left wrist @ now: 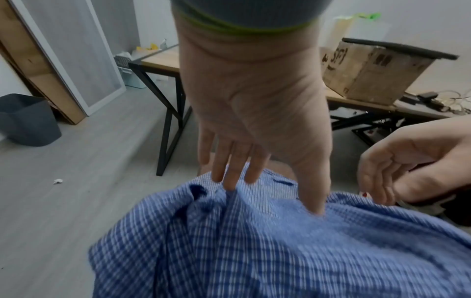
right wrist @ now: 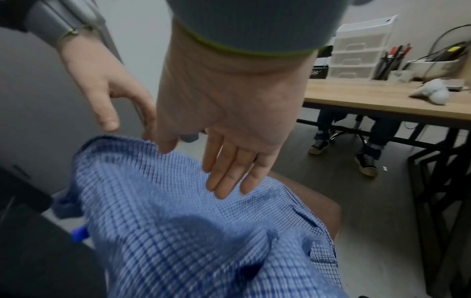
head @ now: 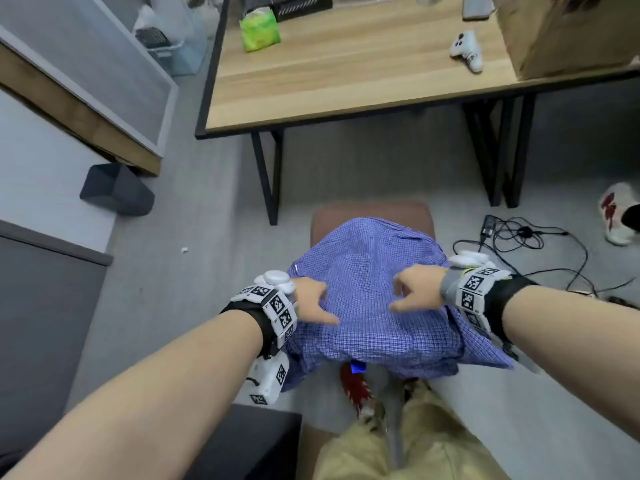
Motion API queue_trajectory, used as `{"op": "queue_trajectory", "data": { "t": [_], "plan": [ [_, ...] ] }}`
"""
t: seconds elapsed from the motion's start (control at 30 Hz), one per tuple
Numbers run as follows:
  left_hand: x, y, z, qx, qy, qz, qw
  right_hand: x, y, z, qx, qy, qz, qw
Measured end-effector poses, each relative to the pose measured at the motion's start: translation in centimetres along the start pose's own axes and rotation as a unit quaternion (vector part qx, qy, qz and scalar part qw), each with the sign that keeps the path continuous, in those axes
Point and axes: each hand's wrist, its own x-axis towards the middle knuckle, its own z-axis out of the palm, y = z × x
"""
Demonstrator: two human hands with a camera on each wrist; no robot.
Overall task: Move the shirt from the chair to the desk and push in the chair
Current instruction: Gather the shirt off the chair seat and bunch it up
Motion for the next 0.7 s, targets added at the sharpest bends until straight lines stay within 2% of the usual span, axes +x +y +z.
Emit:
{"op": "queue_trajectory", "data": {
  "t": [0.07,0.13,0.17,0.3,0.53,0.63,0.7],
  "plan": [
    [0.3,0.6,1.2,0.024,-0.084,0.005,0.996,0.0,0.2,1.1,-0.018,-0.069,-0.008,0.997],
    [0.3,1.0,2.5,0.044,-0.115,0.007,0.992,-0.5,-0.1,2.9,-0.035,-0.115,-0.003,0.993],
    [0.4,1.2,2.7,0.052,-0.121,0.016,0.991,-0.5,0.1,3.5,-0.041,-0.113,-0.005,0.993],
    [0.8,1.5,2.5,0.063,-0.117,0.033,0.991,-0.3,0.2,4.2,-0.033,-0.086,0.009,0.996],
    [1.1,2.0,2.2,0.106,-0.13,0.012,0.986,-0.2,-0.2,3.7,-0.029,-0.109,-0.012,0.994],
    [0.8,1.3,1.5,0.09,-0.074,0.007,0.993,-0.4,0.4,2.9,0.018,-0.116,-0.024,0.993],
    [0.8,0.5,0.7,0.086,-0.035,-0.014,0.996,-0.5,1.1,1.5,0.047,-0.087,-0.02,0.995]
  ]
}}
